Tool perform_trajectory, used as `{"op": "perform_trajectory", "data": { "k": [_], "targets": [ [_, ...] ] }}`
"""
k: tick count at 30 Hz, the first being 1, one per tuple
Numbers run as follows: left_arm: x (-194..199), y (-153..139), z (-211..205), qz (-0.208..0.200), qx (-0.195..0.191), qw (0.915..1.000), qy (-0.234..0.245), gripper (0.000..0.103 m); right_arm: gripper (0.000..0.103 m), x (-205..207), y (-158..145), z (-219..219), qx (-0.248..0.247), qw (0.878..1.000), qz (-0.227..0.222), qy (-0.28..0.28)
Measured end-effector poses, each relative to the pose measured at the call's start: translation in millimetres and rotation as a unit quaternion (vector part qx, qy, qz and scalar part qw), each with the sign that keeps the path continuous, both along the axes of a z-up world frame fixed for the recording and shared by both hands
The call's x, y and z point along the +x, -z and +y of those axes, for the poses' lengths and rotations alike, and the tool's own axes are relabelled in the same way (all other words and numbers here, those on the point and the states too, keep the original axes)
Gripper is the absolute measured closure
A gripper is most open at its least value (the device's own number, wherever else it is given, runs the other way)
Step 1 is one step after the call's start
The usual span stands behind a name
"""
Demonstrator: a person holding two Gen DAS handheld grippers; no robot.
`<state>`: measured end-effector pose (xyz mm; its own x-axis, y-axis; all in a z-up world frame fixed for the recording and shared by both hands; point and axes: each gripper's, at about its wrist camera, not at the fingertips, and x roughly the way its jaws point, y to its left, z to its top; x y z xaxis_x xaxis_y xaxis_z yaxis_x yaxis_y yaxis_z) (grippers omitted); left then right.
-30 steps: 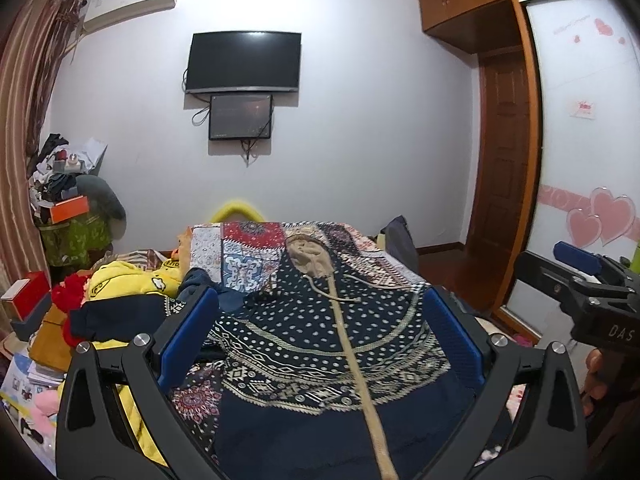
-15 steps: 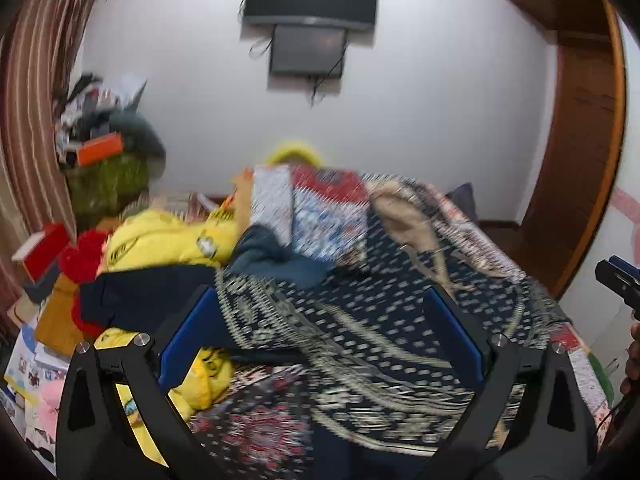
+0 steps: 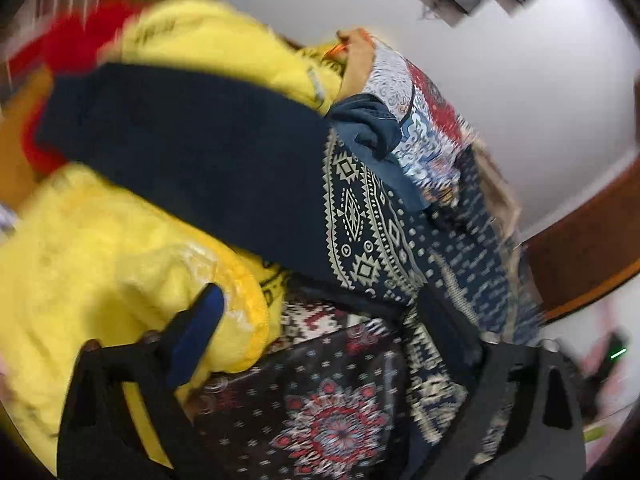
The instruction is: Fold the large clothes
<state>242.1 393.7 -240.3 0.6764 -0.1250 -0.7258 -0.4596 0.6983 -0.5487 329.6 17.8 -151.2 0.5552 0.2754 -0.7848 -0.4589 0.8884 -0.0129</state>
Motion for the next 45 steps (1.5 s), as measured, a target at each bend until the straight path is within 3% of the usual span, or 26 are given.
{"op": "perform_trajectory", "data": {
  "k": [2,8,13,18,24,27,31,33,37,38,42,45],
  "targets": [
    [1.6,10.5,13.6,-0.001,-0.030,0.9995,-0.012,0.017,0.000,6.6,4.1,4.7,-0.004,1.000,0.010,-0.005],
    [16.6,23.5,49.3,-0.006,-0.048,0.9977,-0.047,0.021,0.000,18.2,11.3,10.2,-0.002,1.000,0.027,-0.003],
    [34.8,29.3,69.6,0.031,0.012,0.9962,-0.080,0.024,0.000,22.7,16.4,9.7,-0.003,0.999,0.038,-0.001],
    [52.6,33.0,59.8,0.078,0.062,0.9926,-0.070,0.029,0.000,19.6,9.4,4.9,0.004,1.000,0.029,0.002],
    [39.6,44.6,58.6,0.080,-0.003,0.9946,-0.065,0.029,0.000,11.0,-0.4,-4.0,0.014,1.000,0.018,0.003],
    [37.9,45.8,62.4,0.076,-0.003,0.9948,-0.068,0.032,0.000,5.9,-2.7,-8.2,0.011,1.000,0.012,0.001],
    [49.7,36.0,65.0,0.102,0.065,0.9890,-0.085,0.065,0.000,0.7,-4.7,-14.2,0.002,1.000,0.005,0.000],
    [63.4,19.6,54.2,0.128,0.142,0.9774,-0.090,0.086,0.000,-0.7,-7.0,-20.1,-0.001,1.000,0.001,0.004],
    [86.6,-14.5,25.0,0.159,0.267,0.9472,-0.079,0.095,0.000,0.5,-13.0,-34.6,0.004,1.000,0.001,0.017],
    [89.6,-22.8,18.7,0.150,0.281,0.9449,-0.075,0.101,0.000,0.3,-14.3,-37.6,0.008,1.000,0.002,0.018],
    [100.3,-81.4,-28.8,0.079,0.365,0.9259,-0.055,0.101,0.000,-1.1,-23.5,-53.1,0.010,1.000,-0.010,0.027],
    [115.4,-119.6,-66.9,0.024,0.373,0.9273,-0.013,0.101,0.000,-4.4,-29.0,-63.7,0.002,0.999,-0.024,0.029]
  ]
}}
